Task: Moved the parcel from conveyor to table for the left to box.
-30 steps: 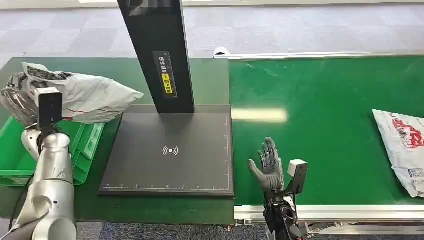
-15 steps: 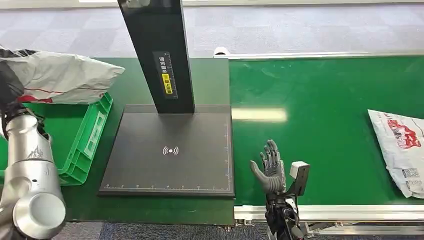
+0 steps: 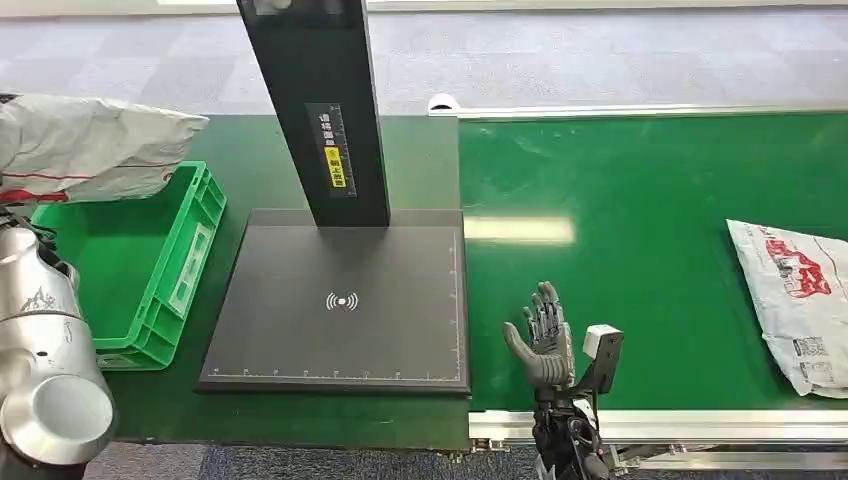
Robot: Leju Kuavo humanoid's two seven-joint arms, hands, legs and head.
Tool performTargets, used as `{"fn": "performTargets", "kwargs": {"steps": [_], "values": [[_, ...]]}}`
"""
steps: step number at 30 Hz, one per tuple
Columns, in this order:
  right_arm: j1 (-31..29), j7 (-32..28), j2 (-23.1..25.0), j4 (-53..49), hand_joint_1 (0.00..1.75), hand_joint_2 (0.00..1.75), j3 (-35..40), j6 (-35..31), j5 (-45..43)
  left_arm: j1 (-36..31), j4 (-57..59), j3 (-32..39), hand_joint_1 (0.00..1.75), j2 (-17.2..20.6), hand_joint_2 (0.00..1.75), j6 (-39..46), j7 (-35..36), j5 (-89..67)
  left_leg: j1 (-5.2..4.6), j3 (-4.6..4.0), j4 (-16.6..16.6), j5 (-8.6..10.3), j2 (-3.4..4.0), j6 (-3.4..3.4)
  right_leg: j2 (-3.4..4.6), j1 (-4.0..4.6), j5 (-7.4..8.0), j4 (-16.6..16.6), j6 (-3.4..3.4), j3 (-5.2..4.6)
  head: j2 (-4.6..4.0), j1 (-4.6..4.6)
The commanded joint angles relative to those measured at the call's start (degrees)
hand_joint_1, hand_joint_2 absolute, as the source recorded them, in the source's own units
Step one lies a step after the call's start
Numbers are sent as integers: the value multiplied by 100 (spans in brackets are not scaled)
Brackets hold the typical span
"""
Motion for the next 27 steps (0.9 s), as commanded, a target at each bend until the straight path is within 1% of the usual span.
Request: {"fn": "performTargets", "kwargs": {"steps": [1,3,4,5,6,8,12,13,14,15,17,22,24,25,26,27], "values": [[-42,34,-49,134,0,175,-249,21,-51,-378,1287,-420,175,284,175,1241,806,-1627,5,-3,-1,4,-14,1,-17,6,1,-4,-3,4,2,2],[-42,34,-49,134,0,175,-249,21,-51,-378,1287,-420,175,284,175,1241,806,-1627,5,-2,1,3,-14,0,-16,5,-1,-2,-3,1,0,2],[-36,37,-49,133,0,175,-249,28,-49,-405,1372,-489,169,303,175,1349,926,-1801,8,-3,-2,7,-22,0,-26,10,1,-7,-5,5,2,2],[-33,46,-37,135,0,175,-250,33,-42,-413,1455,-575,154,354,175,1443,1215,-2233,4,-3,3,2,-14,1,-15,5,-1,-1,-2,1,2,0],[-32,48,-29,141,0,175,-244,42,-38,-400,1406,-561,136,322,175,1443,1340,-2442,8,-6,3,4,-18,1,-21,9,0,-3,-3,0,0,2],[-44,53,-5,186,0,175,-230,39,-22,-377,1292,-430,131,198,175,1443,1622,-3152,5,-5,2,2,-10,2,-13,6,0,-3,-2,-1,0,0],[-44,53,-5,186,0,175,-230,39,-22,-377,1292,-430,131,198,175,1443,1622,-3152,4,-4,3,1,-10,1,-11,4,-1,-1,-1,-1,2,2],[-53,52,-2,205,0,175,-227,31,-18,-396,1307,-428,96,171,175,1443,1693,-3292,6,-7,3,3,-12,2,-15,7,2,-4,-2,0,0,2],[-60,51,-2,221,0,175,-224,28,-15,-402,1305,-411,35,164,175,1443,1771,-3443,5,-5,3,2,-6,1,-10,6,1,-2,-2,-1,2,2],[-67,49,-1,243,0,175,-221,29,-13,-399,1299,-378,0,132,175,1443,1886,-3653,4,-5,3,2,-7,1,-10,5,0,-1,-2,-2,2,2],[-74,36,0,278,0,175,-223,18,-13,-433,1377,-366,0,96,175,1443,2023,-3879,5,-5,2,3,-15,1,-18,6,-1,-3,-2,1,0,2],[-104,10,-33,387,0,175,-249,25,-28,-467,1580,-283,0,14,175,1430,1952,-3825,7,-4,1,5,-17,2,-20,8,2,-7,-2,3,0,0],[-132,-23,-44,446,0,175,-260,19,-14,-543,1616,-83,0,-37,175,1012,1653,-3300,3,-3,2,2,-10,1,-13,4,0,-2,-1,0,0,0],[-143,-25,-54,470,0,175,-269,31,-10,-592,1549,153,0,-85,175,354,1427,-2722,7,-5,2,4,-17,3,-21,8,1,-6,-2,3,2,0],[-150,-23,-60,484,0,175,-271,39,-5,-622,1534,240,0,-79,175,-1,1374,-2438,4,-5,4,2,-11,2,-13,5,0,-1,-1,-1,0,0],[-156,-24,-59,496,0,175,-284,43,2,-618,1455,227,0,-77,175,-156,1338,-2280,5,-5,4,1,-10,1,-11,6,0,-1,-1,-1,2,2]]}}
